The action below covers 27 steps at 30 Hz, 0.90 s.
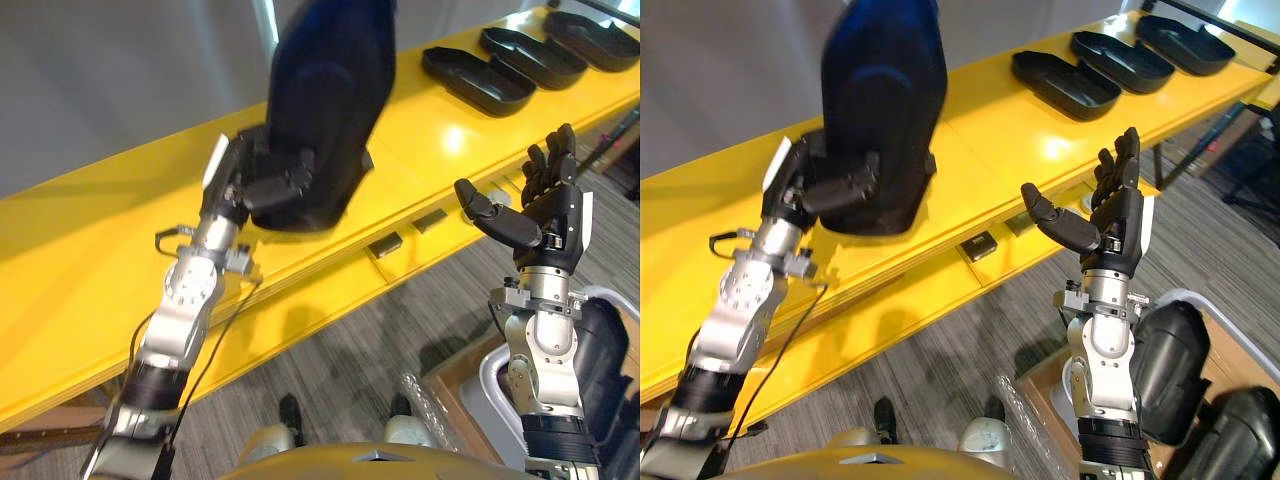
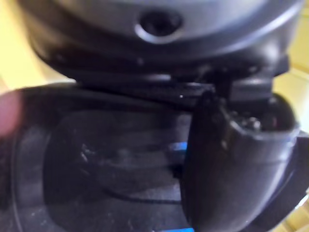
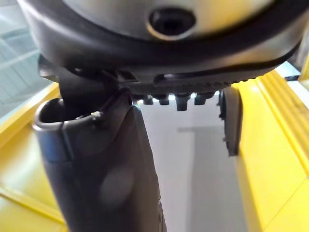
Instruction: Walk over and take three plastic housings, then place them on the shelf
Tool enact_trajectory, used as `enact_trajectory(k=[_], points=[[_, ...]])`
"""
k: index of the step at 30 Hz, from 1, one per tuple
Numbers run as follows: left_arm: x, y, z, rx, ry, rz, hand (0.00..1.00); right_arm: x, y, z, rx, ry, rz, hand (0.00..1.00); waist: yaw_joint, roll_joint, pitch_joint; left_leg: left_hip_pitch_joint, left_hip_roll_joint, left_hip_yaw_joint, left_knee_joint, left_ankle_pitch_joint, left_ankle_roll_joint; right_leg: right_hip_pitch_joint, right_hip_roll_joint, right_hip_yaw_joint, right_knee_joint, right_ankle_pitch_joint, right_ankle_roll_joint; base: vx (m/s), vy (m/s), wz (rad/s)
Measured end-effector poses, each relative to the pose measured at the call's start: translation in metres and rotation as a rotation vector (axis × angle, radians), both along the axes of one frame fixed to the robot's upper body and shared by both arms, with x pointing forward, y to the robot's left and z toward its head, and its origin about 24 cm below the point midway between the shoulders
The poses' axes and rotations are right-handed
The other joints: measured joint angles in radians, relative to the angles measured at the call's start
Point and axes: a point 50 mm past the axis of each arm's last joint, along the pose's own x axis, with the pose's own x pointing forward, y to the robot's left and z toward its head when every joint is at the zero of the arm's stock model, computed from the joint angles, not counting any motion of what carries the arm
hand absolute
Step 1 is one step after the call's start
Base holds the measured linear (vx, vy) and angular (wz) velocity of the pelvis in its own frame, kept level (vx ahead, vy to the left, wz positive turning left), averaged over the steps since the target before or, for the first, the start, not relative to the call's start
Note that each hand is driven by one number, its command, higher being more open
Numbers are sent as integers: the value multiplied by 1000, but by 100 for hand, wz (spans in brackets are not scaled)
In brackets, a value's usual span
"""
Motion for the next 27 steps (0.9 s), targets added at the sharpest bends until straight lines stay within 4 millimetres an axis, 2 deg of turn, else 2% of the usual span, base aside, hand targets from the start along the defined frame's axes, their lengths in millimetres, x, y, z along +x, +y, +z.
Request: enact_trajectory(k=[1, 4, 6, 7, 11, 15, 25, 26, 27], points=[[10, 3, 5, -17, -1, 50, 0, -1, 0, -2, -3, 13, 8, 100, -12, 0, 1, 0, 4, 13, -10, 5, -2, -7, 6, 10, -13, 10, -3, -31, -22, -37], [24, 11, 5, -54, 26, 170, 0, -2, 1, -4, 5, 18, 26, 100, -38, -2, 10, 15, 7, 48, -29, 8, -3, -17, 12, 47, -28, 23, -1, -21, -7, -39], [38, 18, 6, -82, 54, 279, 0, -2, 2, -4, 4, 20, 38, 100, -63, -6, 35, 17, 11, 71, -30, 8, -3, -29, 17, 68, -32, 31, -1, -32, -2, -29], [41, 20, 7, -90, 59, 303, 0, -3, 5, -5, 3, 23, 47, 100, -64, -8, 43, 16, 13, 78, -30, 9, -4, -35, 20, 76, -32, 33, -1, -45, -10, -29], [57, 29, 3, -177, 164, 411, 0, -11, 38, -15, 36, 55, 215, 100, -92, -5, 81, 15, 21, 95, -31, 14, -11, -51, 35, 96, -32, 37, -4, -29, -29, -15], [67, 20, 19, -281, 170, 377, 0, -10, 64, -21, 60, 70, 320, 100, -93, -2, 129, 14, 21, 97, -33, 21, -9, -53, 36, 100, -32, 40, -3, -11, -4, -1], [72, 14, 32, -422, 176, 372, 0, -9, 68, -20, 85, 67, 298, 100, -88, -7, 181, 7, 20, 95, -48, 32, -8, -66, 38, 98, -32, 41, -2, -3, 0, 0], [72, 14, 32, -429, 177, 380, 100, -9, 68, -19, 88, 63, 295, 100, -89, -7, 189, 6, 20, 95, -48, 32, -8, -66, 38, 98, -32, 41, -2, 0, 0, 0], [73, 15, 31, -435, 184, 386, 100, -9, 68, -20, 90, 64, 293, 100, -88, -8, 195, 6, 20, 94, -49, 33, -8, -66, 38, 98, -32, 42, -1, 0, 0, 0]])
